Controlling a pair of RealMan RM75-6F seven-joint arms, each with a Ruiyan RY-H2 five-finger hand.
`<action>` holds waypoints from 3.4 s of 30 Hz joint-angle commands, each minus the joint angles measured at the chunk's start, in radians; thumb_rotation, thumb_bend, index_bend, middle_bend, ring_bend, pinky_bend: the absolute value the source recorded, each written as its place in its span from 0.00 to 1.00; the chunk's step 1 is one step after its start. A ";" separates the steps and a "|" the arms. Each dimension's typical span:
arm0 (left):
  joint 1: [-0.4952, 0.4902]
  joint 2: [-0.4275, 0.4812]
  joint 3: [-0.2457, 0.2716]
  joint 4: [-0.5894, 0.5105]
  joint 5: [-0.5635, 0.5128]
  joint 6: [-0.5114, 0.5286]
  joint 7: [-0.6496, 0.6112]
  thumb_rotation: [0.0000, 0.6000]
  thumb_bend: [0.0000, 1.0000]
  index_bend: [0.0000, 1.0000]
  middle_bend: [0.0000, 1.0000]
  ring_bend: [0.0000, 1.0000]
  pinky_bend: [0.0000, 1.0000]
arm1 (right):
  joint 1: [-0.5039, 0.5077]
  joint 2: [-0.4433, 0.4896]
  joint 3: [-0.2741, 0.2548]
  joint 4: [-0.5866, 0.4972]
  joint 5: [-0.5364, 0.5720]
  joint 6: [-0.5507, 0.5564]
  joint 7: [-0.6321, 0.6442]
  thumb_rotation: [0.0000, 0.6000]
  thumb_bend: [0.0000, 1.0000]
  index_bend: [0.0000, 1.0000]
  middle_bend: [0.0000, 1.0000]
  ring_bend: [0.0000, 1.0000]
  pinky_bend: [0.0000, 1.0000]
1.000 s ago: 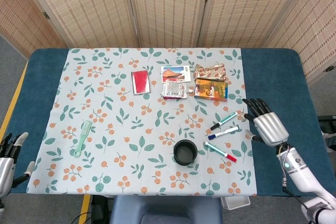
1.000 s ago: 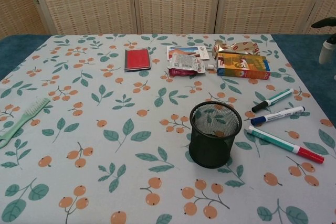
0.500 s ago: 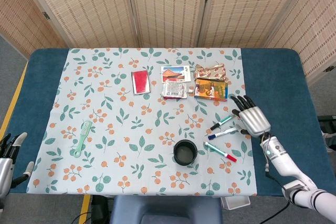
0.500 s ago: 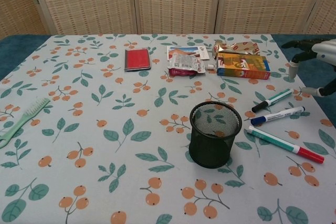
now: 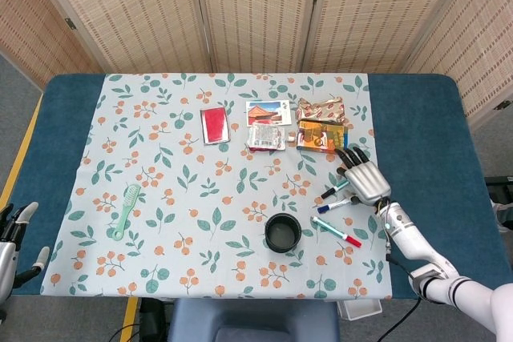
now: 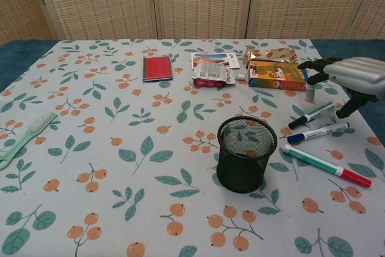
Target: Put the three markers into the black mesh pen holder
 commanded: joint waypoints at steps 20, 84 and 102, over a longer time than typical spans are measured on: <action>0.003 0.002 -0.001 0.004 0.004 0.004 -0.007 1.00 0.40 0.08 0.16 0.04 0.26 | 0.039 -0.063 -0.023 0.077 0.030 -0.041 -0.027 1.00 0.34 0.41 0.01 0.00 0.00; 0.022 0.013 -0.025 0.015 -0.011 0.050 -0.044 1.00 0.40 0.05 0.16 0.04 0.26 | -0.091 -0.103 0.074 -0.670 0.043 0.398 0.316 1.00 0.32 0.60 0.08 0.00 0.00; 0.031 0.016 -0.023 0.010 0.001 0.063 -0.043 1.00 0.40 0.05 0.16 0.04 0.26 | -0.175 -0.179 -0.026 -0.567 -0.027 0.447 0.383 1.00 0.32 0.60 0.08 0.00 0.00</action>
